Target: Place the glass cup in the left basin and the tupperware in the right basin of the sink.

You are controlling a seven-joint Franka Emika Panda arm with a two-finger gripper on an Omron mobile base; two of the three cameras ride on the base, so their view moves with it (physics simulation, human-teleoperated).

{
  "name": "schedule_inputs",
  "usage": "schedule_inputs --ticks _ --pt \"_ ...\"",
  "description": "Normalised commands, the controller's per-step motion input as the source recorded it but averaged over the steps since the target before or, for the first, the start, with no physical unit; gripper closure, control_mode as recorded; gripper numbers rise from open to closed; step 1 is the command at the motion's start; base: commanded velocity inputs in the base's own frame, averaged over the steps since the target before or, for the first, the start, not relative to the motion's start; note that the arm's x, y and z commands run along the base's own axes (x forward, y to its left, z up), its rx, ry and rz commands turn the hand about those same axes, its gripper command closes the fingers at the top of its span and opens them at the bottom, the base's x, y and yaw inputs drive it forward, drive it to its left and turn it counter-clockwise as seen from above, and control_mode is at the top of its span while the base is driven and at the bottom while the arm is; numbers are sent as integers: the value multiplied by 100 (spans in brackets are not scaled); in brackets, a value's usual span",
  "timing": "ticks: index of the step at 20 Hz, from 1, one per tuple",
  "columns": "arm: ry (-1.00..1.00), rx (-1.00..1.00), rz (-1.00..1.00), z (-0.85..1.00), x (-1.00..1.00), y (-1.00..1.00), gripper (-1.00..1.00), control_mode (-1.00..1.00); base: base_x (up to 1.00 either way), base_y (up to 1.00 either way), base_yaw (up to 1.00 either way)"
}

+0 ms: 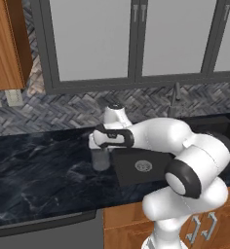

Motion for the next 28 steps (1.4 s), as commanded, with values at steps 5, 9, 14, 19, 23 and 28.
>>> schedule_inputs --ticks 5,9,14,19,23,28 --pt "0 1 0 10 0 -60 100 -100 0 0 0" --pt "0 0 0 0 0 -57 100 -100 0 0 0" --pt "0 0 0 0 0 -54 100 -100 0 0 0" --pt "0 0 0 0 0 -48 100 -100 0 0 0" --pt "0 0 0 -3 1 -44 100 -100 0 0 0" --pt "0 0 0 -10 9 -32 100 -100 0 0 0"
